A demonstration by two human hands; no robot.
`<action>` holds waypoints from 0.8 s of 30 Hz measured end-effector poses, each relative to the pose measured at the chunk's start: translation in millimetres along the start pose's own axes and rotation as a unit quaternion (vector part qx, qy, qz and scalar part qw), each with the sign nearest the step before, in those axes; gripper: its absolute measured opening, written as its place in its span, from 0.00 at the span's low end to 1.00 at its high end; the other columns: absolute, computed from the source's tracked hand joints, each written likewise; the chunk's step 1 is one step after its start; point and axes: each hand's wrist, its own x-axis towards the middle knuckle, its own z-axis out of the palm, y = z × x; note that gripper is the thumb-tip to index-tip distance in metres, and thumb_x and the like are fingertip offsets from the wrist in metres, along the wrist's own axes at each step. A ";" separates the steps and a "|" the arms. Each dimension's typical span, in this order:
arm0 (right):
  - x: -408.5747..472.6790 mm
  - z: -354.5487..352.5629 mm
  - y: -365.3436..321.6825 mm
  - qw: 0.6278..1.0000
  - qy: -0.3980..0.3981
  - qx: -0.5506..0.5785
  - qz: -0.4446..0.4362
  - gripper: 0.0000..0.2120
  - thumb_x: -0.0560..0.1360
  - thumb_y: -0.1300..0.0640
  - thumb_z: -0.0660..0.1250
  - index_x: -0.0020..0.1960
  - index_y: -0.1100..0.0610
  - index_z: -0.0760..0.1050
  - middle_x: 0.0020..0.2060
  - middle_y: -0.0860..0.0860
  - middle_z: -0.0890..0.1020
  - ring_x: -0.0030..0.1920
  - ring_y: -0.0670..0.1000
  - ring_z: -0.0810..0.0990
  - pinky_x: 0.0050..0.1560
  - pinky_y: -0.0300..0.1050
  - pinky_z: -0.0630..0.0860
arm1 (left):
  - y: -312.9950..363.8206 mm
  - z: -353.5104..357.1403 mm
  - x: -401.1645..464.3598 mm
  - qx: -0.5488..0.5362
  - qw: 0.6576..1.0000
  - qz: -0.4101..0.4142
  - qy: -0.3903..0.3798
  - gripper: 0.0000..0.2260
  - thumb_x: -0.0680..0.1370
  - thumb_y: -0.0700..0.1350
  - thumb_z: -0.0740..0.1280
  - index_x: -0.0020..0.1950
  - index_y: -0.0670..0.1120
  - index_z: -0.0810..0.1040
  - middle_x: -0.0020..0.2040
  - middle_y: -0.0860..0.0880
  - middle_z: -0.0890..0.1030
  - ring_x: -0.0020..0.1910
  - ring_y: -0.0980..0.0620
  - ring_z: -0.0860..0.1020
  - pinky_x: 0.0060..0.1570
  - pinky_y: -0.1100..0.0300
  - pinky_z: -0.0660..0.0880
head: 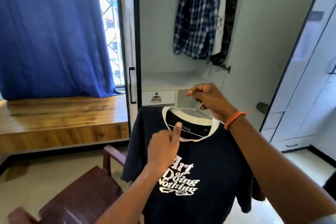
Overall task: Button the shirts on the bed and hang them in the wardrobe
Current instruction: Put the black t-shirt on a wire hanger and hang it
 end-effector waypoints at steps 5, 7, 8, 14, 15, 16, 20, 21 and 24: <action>86.4 -47.3 48.7 0.999 0.027 0.020 -0.002 0.08 0.79 0.58 0.66 0.50 0.59 0.84 0.38 0.51 0.76 0.38 0.47 0.69 0.36 0.43 0.66 | 26.4 39.7 111.3 0.116 0.943 0.250 0.185 0.06 0.81 0.48 0.64 0.48 0.47 0.77 0.46 0.49 0.78 0.47 0.50 0.72 0.48 0.55 0.71; 126.4 -65.0 67.9 0.999 0.019 0.024 -0.013 0.08 0.79 0.57 0.66 0.51 0.58 0.84 0.35 0.46 0.77 0.39 0.46 0.70 0.36 0.42 0.67 | 40.2 59.9 165.2 0.174 0.921 0.296 0.182 0.10 0.80 0.48 0.66 0.59 0.47 0.77 0.56 0.48 0.78 0.56 0.48 0.71 0.55 0.52 0.70; 146.4 -73.1 76.2 0.999 0.013 0.024 -0.021 0.08 0.79 0.57 0.66 0.50 0.58 0.84 0.35 0.45 0.77 0.39 0.46 0.70 0.36 0.42 0.67 | 47.9 70.5 193.1 0.202 0.921 0.300 0.148 0.14 0.79 0.49 0.66 0.64 0.47 0.76 0.60 0.47 0.78 0.60 0.46 0.71 0.59 0.51 0.70; 271.9 -124.2 98.4 0.997 -0.029 0.058 -0.045 0.07 0.79 0.57 0.67 0.47 0.55 0.84 0.34 0.41 0.80 0.38 0.44 0.71 0.33 0.39 0.67 | 79.3 130.7 353.4 0.169 0.960 0.219 -0.040 0.08 0.79 0.47 0.67 0.53 0.48 0.85 0.49 0.49 0.86 0.50 0.49 0.81 0.55 0.51 0.75; 292.7 -132.7 98.4 0.996 -0.035 0.061 -0.056 0.06 0.79 0.57 0.68 0.47 0.55 0.84 0.33 0.41 0.79 0.37 0.44 0.71 0.32 0.39 0.68 | 82.8 136.0 373.8 0.116 0.971 0.204 -0.038 0.07 0.79 0.46 0.68 0.52 0.47 0.85 0.47 0.49 0.86 0.47 0.52 0.82 0.53 0.52 0.76; 310.4 -140.1 96.9 0.995 -0.038 0.072 -0.064 0.06 0.78 0.57 0.68 0.48 0.56 0.84 0.34 0.43 0.79 0.37 0.44 0.72 0.32 0.38 0.68 | 87.0 138.7 390.1 0.069 0.977 0.198 -0.027 0.07 0.78 0.45 0.69 0.51 0.46 0.86 0.45 0.50 0.86 0.45 0.54 0.82 0.52 0.54 0.77; 387.1 -167.5 95.7 0.987 -0.028 0.122 -0.100 0.06 0.79 0.60 0.67 0.49 0.56 0.83 0.39 0.53 0.80 0.37 0.46 0.73 0.33 0.38 0.70 | 112.1 140.2 461.4 -0.053 0.981 0.185 0.007 0.06 0.72 0.40 0.75 0.49 0.44 0.87 0.43 0.51 0.86 0.42 0.60 0.83 0.47 0.68 0.77; 402.6 -170.8 96.1 0.986 -0.020 0.126 -0.108 0.06 0.79 0.60 0.66 0.48 0.56 0.83 0.38 0.52 0.79 0.34 0.47 0.72 0.33 0.39 0.70 | 116.2 138.1 478.3 -0.082 0.981 0.176 0.001 0.07 0.70 0.39 0.77 0.48 0.44 0.87 0.42 0.51 0.86 0.41 0.59 0.83 0.47 0.68 0.77; 457.4 -179.5 91.3 0.982 -0.005 0.128 -0.140 0.07 0.80 0.61 0.65 0.48 0.56 0.82 0.33 0.47 0.79 0.32 0.46 0.71 0.34 0.40 0.71 | 124.0 135.2 540.0 -0.137 0.977 0.166 -0.003 0.09 0.67 0.38 0.79 0.46 0.41 0.86 0.40 0.46 0.86 0.40 0.53 0.83 0.47 0.62 0.79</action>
